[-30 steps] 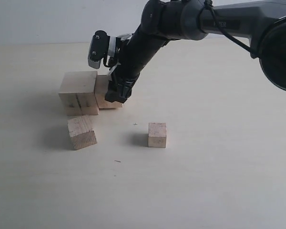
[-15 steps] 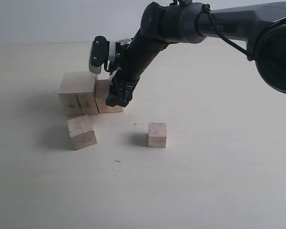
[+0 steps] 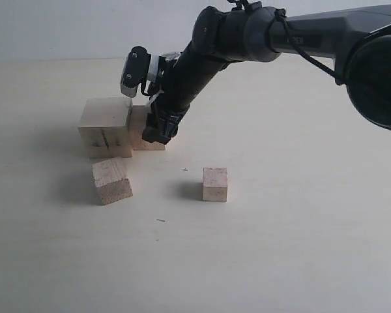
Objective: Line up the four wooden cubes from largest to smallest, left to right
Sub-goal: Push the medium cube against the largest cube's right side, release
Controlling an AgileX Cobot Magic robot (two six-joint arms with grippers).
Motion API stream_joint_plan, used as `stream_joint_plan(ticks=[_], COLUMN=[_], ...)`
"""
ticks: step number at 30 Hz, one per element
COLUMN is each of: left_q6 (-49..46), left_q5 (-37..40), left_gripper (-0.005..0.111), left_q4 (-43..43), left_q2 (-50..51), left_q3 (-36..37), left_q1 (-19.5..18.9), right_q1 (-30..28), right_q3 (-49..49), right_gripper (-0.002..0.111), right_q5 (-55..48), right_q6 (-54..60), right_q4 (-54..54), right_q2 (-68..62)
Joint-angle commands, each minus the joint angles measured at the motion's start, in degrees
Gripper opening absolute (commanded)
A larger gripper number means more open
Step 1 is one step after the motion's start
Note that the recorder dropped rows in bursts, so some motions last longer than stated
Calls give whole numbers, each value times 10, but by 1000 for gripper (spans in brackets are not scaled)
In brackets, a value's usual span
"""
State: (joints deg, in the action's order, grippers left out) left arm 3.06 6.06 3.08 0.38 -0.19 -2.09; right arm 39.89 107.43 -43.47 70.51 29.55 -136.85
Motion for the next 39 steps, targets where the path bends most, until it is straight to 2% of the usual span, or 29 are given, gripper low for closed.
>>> stream_joint_plan(ticks=[1,18,23,26,30,35,39], left_q6=[-2,-2,-2,-2,-2,-2,-2], left_q5=[-2,-2,-2,-2,-2,-2,-2], left_gripper=[3,3,3,3,3,3,3], left_q4=[-6,-6,-6,-6,-6,-6,-6], left_q2=[-4,-4,-4,-4,-4,-4,-4], left_q3=[2,2,2,2,2,2,2], left_q1=[-1,-1,-1,-1,-1,-1,-1], right_q1=[0,0,0,0,0,0,0], right_q3=[-2,-2,-2,-2,-2,-2,-2], right_gripper=[11,50,78,89,95,100,100], right_q5=[6,-42,-33,-31,-14,-11,-59], right_q6=[-3,-2,-2,-3,-5,-81,-93], right_q4=[-3,-50,-50,-50,-46,-57,-88], right_q2=[-7,-2,-2,-2,24,97,169])
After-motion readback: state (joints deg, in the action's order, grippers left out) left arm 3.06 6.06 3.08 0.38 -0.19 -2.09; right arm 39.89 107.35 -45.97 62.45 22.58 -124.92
